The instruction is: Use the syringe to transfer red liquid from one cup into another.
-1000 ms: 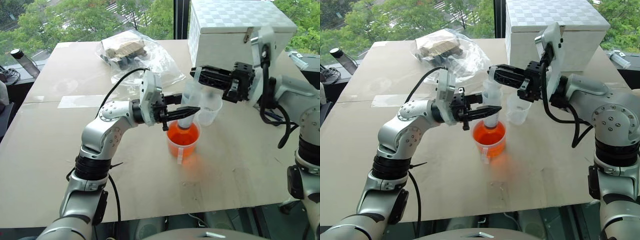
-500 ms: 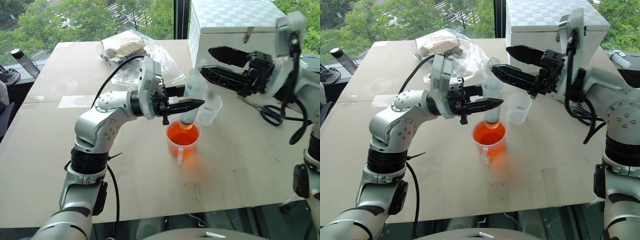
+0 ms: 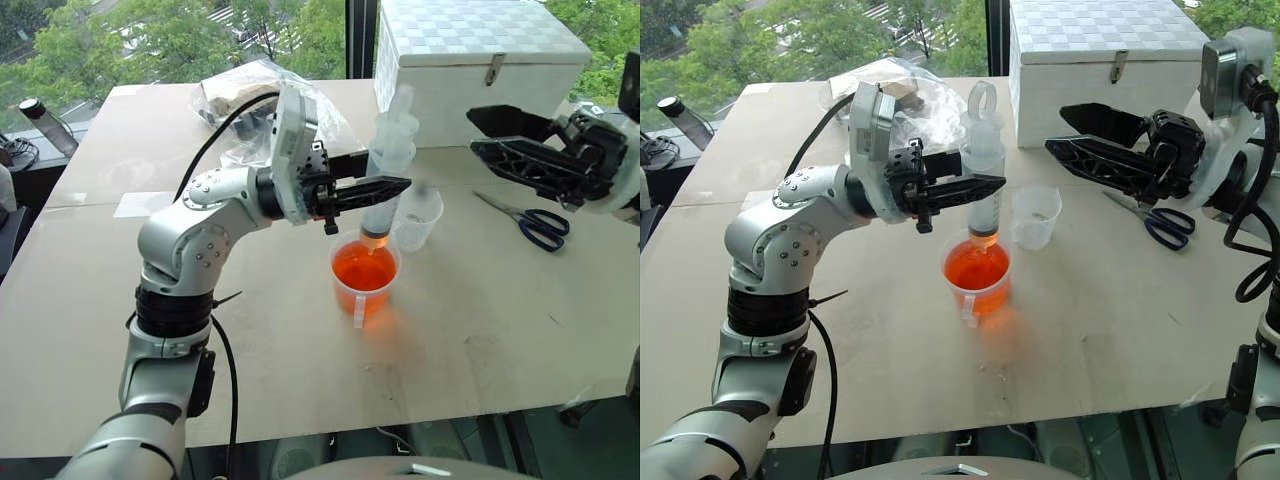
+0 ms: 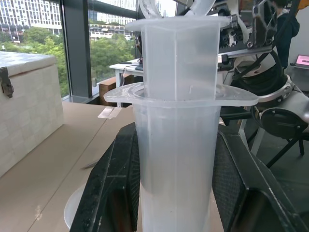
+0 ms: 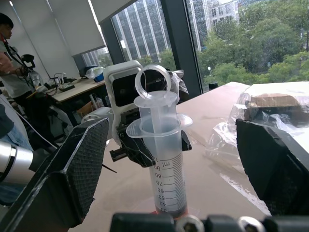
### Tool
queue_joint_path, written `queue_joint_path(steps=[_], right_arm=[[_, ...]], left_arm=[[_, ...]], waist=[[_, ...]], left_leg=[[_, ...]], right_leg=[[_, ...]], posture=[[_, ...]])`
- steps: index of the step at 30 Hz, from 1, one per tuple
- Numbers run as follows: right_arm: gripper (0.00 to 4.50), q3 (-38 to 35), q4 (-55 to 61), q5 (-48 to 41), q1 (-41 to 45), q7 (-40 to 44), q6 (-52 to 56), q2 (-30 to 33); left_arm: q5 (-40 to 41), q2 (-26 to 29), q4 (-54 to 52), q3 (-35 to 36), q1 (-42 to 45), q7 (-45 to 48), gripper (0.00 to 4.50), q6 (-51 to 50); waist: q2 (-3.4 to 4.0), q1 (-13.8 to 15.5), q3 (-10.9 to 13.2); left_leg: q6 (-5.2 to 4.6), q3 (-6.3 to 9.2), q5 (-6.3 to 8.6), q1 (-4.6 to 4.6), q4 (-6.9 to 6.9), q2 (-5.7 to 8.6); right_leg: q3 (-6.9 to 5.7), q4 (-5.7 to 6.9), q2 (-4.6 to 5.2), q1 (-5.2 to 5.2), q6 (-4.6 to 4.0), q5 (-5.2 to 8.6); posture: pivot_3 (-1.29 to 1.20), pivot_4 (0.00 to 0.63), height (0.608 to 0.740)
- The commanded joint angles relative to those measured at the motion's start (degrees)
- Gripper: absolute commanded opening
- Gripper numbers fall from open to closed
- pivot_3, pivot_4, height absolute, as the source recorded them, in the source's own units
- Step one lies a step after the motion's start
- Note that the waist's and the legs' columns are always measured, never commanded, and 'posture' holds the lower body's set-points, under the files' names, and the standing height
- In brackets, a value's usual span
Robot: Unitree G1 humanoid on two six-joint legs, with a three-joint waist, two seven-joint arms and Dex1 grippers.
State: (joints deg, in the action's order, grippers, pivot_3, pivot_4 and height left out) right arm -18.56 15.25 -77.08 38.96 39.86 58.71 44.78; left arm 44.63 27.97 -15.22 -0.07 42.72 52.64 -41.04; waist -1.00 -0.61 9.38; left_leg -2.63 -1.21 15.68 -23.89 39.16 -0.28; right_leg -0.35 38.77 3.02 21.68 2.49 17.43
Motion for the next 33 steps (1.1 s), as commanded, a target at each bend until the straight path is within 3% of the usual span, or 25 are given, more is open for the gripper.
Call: queue_joint_path(steps=[1,9,16,22,33], right_arm=[[4.47,-0.1,1.9,1.9,-1.5,1.6,-1.3,1.1],[4.47,4.3,5.3,12.6,-8.1,7.3,-5.8,3.1],[4.47,-0.8,-0.8,12.0,-4.6,2.8,-9.5,-2.1],[4.47,-1.2,-4.6,19.3,-4.0,-0.2,-15.7,-3.9],[4.47,-4.0,-3.9,23.4,-4.6,-5.3,-19.7,-5.1]], left_arm=[[1.4,0.9,-1.3,2.0,2.6,0.1,1.37,0.0],[1.2,0.5,0.5,2.3,5.2,-0.2,1.37,0.8],[-4.6,-2.0,9.7,0.9,11.6,0.7,1.37,7.9],[-14.6,-7.9,22.8,-2.3,17.3,0.3,1.37,19.6],[-17.9,-18.3,37.0,-2.1,19.8,3.5,1.37,28.5]], waist=[[0.00,0.0,0.0],[0.00,0.2,0.0],[0.00,0.2,0.0],[0.00,0.9,0.0],[0.00,1.3,0.0]], left_leg=[[0.00,0.00,0.00,-0.01,0.00,0.00],[0.00,0.00,0.00,-0.01,0.00,0.00],[0.02,0.00,-0.01,0.00,0.03,0.00],[0.02,-0.05,-0.01,-0.01,0.02,0.02],[0.02,-0.06,-0.01,-0.06,0.01,0.02]], right_leg=[[0.00,0.00,0.00,0.00,0.00,0.00],[-0.01,-0.03,0.00,0.00,0.00,0.00],[-0.01,0.01,-0.02,0.00,0.00,0.00],[-0.03,-0.02,-0.03,0.01,0.00,0.00],[-0.03,0.02,-0.04,0.03,0.00,0.00]], posture=[[0.00,0.150,0.740],[0.00,0.150,0.740],[0.00,0.150,0.740],[0.00,0.150,0.740],[0.00,0.150,0.740]])
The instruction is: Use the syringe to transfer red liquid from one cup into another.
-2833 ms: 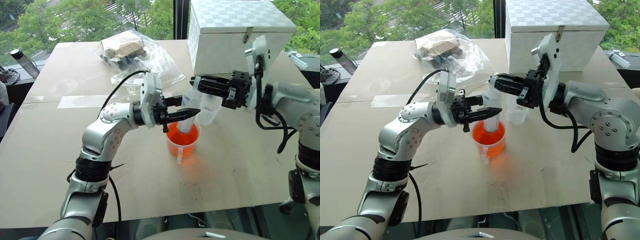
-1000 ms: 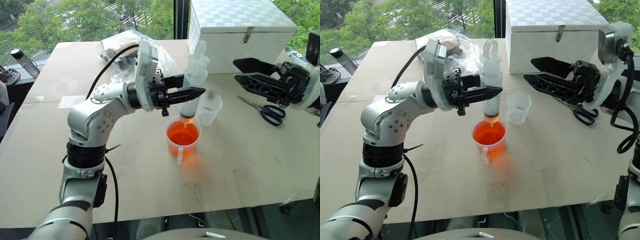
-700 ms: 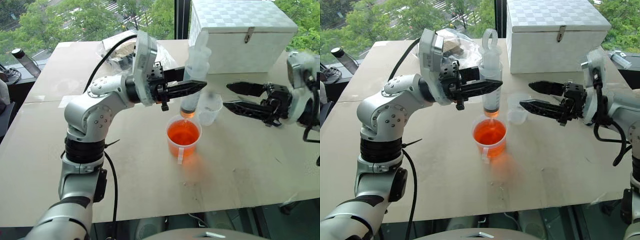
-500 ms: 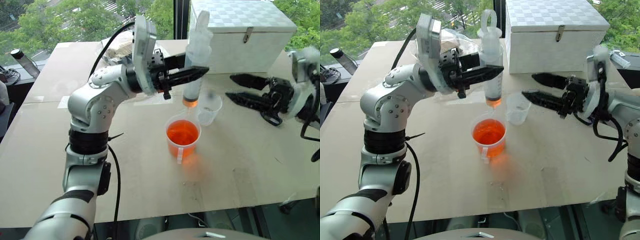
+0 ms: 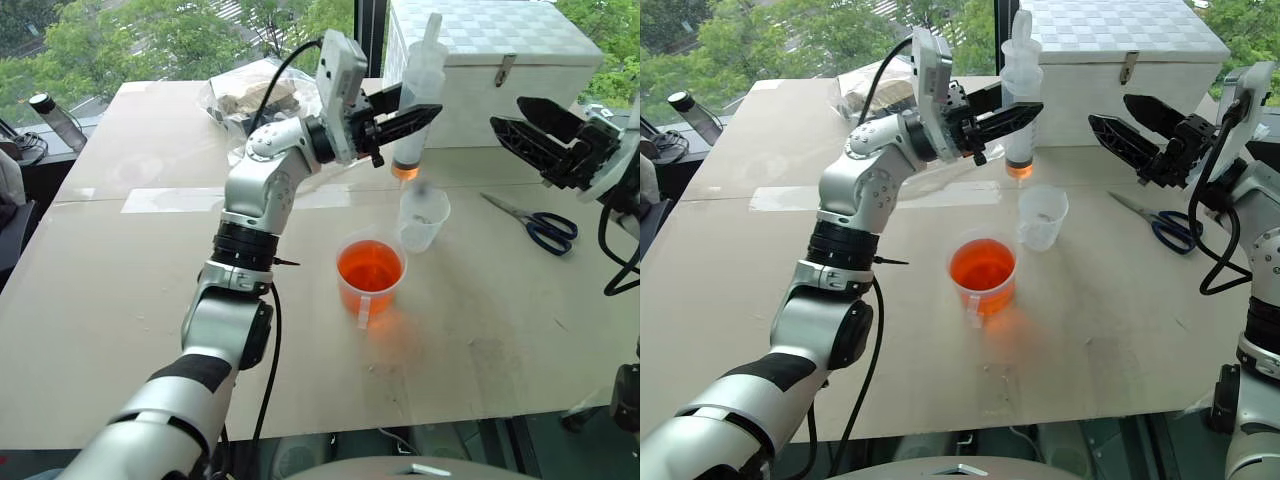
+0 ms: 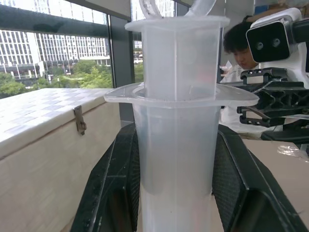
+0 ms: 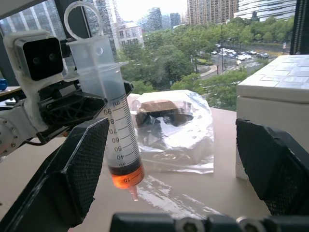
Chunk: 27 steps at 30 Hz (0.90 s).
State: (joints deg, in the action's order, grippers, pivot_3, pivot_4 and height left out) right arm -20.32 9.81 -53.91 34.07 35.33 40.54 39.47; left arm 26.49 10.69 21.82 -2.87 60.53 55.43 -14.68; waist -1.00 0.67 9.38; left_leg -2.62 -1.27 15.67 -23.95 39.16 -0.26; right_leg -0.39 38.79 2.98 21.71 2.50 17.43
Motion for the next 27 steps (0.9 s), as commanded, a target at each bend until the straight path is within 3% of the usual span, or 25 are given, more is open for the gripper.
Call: queue_joint_path(steps=[1,14,27], right_arm=[[4.47,-2.4,1.7,0.2,0.2,-0.9,-1.6,0.2],[4.47,2.1,5.4,2.8,7.7,-4.3,-2.3,-0.9],[4.47,6.7,3.1,5.4,12.9,-2.4,-0.1,-1.3]], left_arm=[[0.1,-1.7,0.5,0.7,2.2,1.0,1.37,2.5],[-4.2,-4.6,4.8,-1.2,1.7,3.7,1.37,5.9],[-6.7,-5.7,9.0,-1.3,2.6,5.4,1.37,9.1]], waist=[[0.00,0.0,0.0],[0.02,-0.1,0.0],[0.02,0.1,0.0]], left_leg=[[0.00,0.00,0.00,-0.01,0.00,0.00],[0.00,-0.01,0.00,0.00,0.00,0.00],[0.00,0.02,0.00,-0.04,0.00,-0.01]], right_leg=[[0.00,0.00,0.00,0.00,0.00,0.00],[0.02,0.00,-0.02,0.02,0.00,0.00],[-0.05,0.03,-0.02,0.02,0.00,0.00]], posture=[[0.00,0.150,0.740],[0.00,0.150,0.740],[0.00,0.150,0.740]])
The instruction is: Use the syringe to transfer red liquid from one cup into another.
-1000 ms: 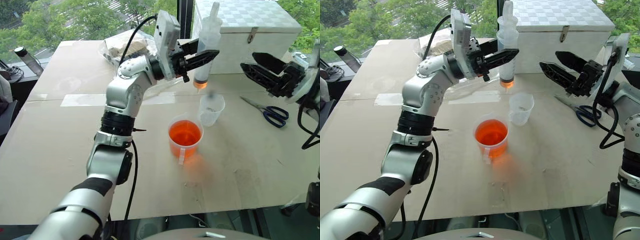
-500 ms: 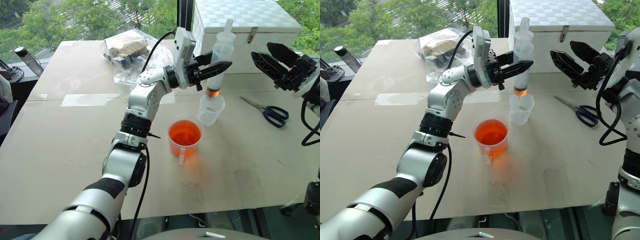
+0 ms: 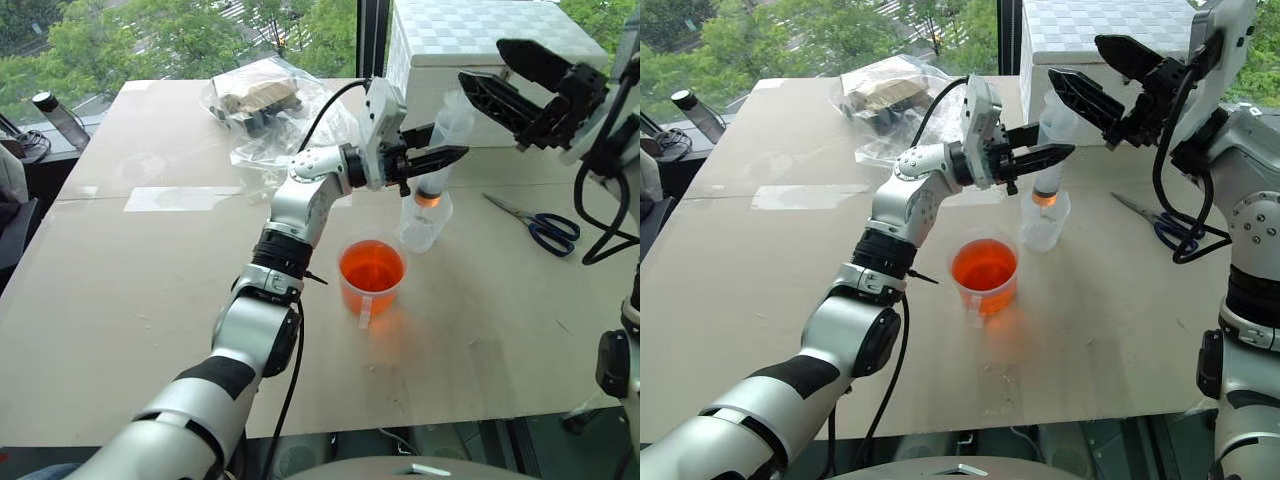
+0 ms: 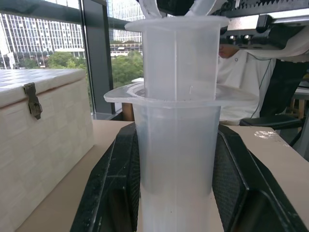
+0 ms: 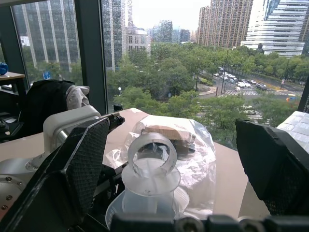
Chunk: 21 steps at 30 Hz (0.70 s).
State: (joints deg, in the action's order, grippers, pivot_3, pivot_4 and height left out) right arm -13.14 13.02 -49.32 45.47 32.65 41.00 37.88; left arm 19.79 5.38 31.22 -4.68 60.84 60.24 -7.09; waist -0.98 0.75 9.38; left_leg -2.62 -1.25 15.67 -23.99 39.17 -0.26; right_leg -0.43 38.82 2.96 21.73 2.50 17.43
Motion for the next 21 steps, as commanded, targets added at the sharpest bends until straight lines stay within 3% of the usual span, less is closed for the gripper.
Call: queue_joint_path(steps=[1,7,12,21], right_arm=[[4.47,-0.4,-0.2,0.5,1.6,0.6,-0.2,0.2],[4.47,-0.4,0.3,-1.8,1.7,0.5,3.7,0.2],[4.47,-4.9,-3.3,-4.5,2.6,0.9,4.1,1.0],[4.47,-3.4,-7.4,0.8,-1.0,6.8,2.2,6.0]], left_arm=[[-0.1,-0.3,-0.4,0.4,2.2,0.7,1.37,1.6],[-0.6,-0.3,-0.3,0.4,2.0,1.1,1.37,1.7],[-0.5,-0.4,-0.7,0.4,1.8,1.1,1.37,1.5],[-0.5,-0.5,-0.5,0.5,2.0,1.2,1.37,1.7]], waist=[[0.00,0.0,0.0],[0.00,-0.1,0.0],[0.00,0.0,0.0],[0.00,-0.2,0.0]], left_leg=[[0.00,0.00,0.00,0.00,0.00,0.00],[0.00,0.00,0.00,0.00,0.00,0.00],[0.00,0.01,0.00,0.00,0.00,0.00],[0.00,-0.01,0.00,-0.01,-0.01,0.00]], right_leg=[[0.00,0.00,0.00,0.00,0.00,0.00],[0.00,0.02,0.00,0.00,0.00,0.00],[-0.01,0.01,0.00,0.00,0.00,0.00],[0.01,0.01,0.00,0.00,0.00,0.00]], posture=[[0.00,0.150,0.740],[0.00,0.150,0.740],[0.00,0.150,0.740],[0.00,0.150,0.740]])
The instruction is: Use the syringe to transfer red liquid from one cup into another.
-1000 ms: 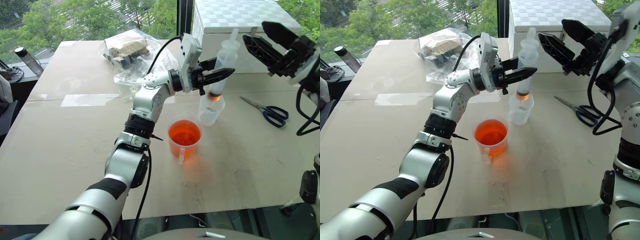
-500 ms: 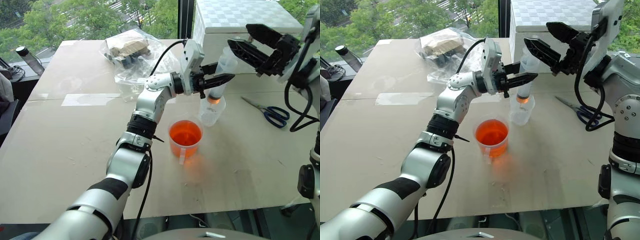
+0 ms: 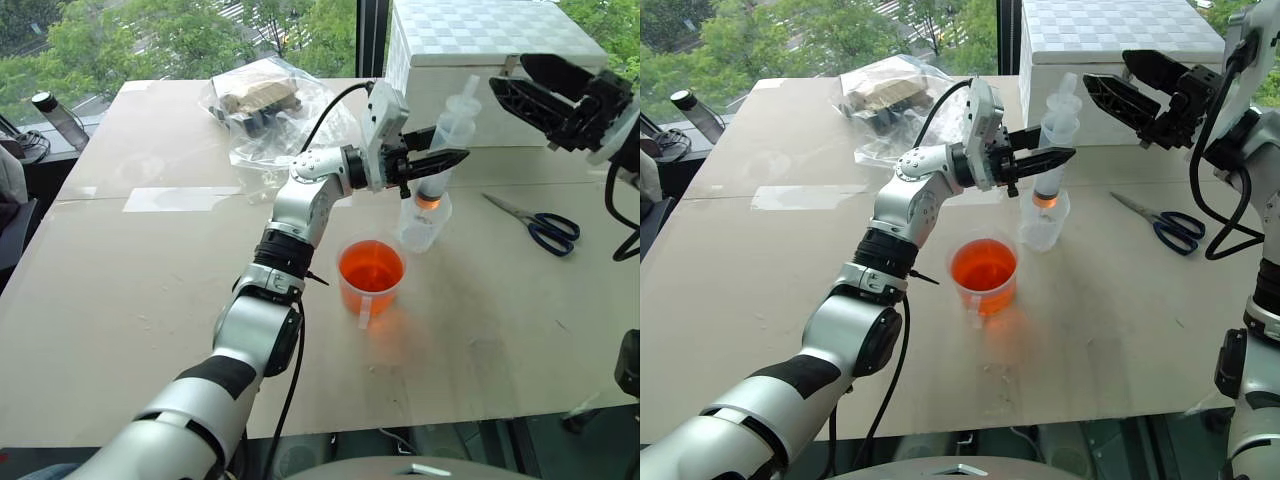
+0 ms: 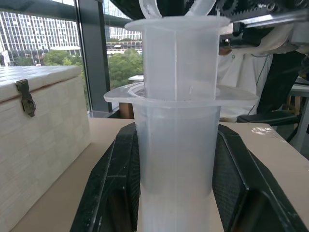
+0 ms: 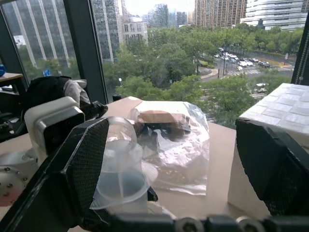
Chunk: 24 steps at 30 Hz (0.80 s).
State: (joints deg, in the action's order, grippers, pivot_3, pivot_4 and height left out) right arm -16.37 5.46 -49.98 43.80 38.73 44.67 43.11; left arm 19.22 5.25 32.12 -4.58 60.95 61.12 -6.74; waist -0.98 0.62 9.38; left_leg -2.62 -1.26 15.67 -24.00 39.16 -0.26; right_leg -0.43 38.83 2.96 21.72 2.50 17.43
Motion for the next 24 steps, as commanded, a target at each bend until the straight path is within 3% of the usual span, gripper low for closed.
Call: queue_joint_path(steps=[1,12,17,18,21,22,24], right_arm=[[4.47,0.0,0.3,1.3,1.1,0.7,-1.3,0.2],[4.47,4.5,0.2,2.8,6.5,-0.8,0.5,-5.0],[2.49,4.8,0.1,3.2,6.6,-0.7,1.1,-5.6],[1.83,4.7,0.2,3.2,6.6,-0.6,1.3,-5.5],[0.42,4.8,0.8,3.2,6.5,-0.2,1.9,-5.1],[0.08,4.8,1.0,3.3,6.5,-0.1,2.1,-5.0],[0.08,4.9,1.2,3.4,6.5,0.1,2.4,-4.8]], left_arm=[[0.1,-0.4,-1.4,0.4,1.9,0.3,1.37,1.3],[-0.3,-0.7,-0.5,0.2,2.3,0.8,1.37,1.6],[-0.5,-1.0,0.2,0.2,2.6,0.7,1.37,2.0],[-0.5,-1.0,0.3,0.3,2.7,0.7,1.37,2.1],[-0.7,-1.2,0.8,0.5,2.9,0.8,1.37,2.4],[-0.8,-1.2,1.1,0.6,3.1,0.8,1.37,2.5],[-0.9,-1.4,1.7,0.6,3.4,0.8,1.37,2.9]], waist=[[0.01,-0.2,0.0],[0.01,0.0,0.0],[0.01,0.2,0.0],[0.01,0.2,0.0],[0.01,0.1,0.0],[0.01,0.1,0.0],[0.02,0.1,0.0]], left_leg=[[0.00,-0.01,0.00,0.00,0.00,0.00],[0.01,0.00,0.00,0.02,0.01,0.00],[0.00,0.01,0.00,0.01,0.01,0.00],[0.00,0.01,0.00,0.00,0.02,0.00],[0.00,0.01,0.00,-0.01,0.02,0.00],[0.00,0.01,0.00,-0.01,0.01,0.00],[0.00,0.02,0.00,-0.01,0.01,0.00]], right_leg=[[0.02,0.00,0.00,0.01,0.00,0.00],[0.01,0.01,0.00,0.01,0.00,0.00],[-0.03,0.02,0.00,0.01,0.00,0.00],[-0.04,0.02,0.01,0.01,0.00,0.00],[-0.05,0.02,0.00,0.01,0.00,0.00],[-0.06,0.02,0.00,0.01,0.00,0.00],[-0.06,0.02,0.00,0.01,0.00,0.00]], posture=[[0.00,0.150,0.740],[0.00,0.150,0.740],[0.00,0.150,0.740],[0.00,0.150,0.740],[0.00,0.150,0.740],[0.00,0.150,0.740],[0.00,0.150,0.740]])
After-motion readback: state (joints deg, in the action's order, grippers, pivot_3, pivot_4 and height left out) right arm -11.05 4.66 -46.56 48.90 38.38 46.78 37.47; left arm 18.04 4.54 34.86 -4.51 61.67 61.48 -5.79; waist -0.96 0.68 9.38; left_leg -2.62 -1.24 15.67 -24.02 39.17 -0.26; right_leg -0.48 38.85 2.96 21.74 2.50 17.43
